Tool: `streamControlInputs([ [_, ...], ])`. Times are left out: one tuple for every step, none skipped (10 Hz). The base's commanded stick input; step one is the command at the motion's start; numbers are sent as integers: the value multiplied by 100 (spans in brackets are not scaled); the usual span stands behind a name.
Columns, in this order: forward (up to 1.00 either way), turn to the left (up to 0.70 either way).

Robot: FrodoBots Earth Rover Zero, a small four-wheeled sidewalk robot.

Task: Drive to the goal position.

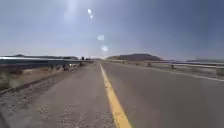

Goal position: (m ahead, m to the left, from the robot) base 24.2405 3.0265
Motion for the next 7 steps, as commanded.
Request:
streamControlInputs([
  [85,0],
  [85,0],
  [85,0],
  [85,0],
  [85,0],
  [85,0],
  [85,0],
])
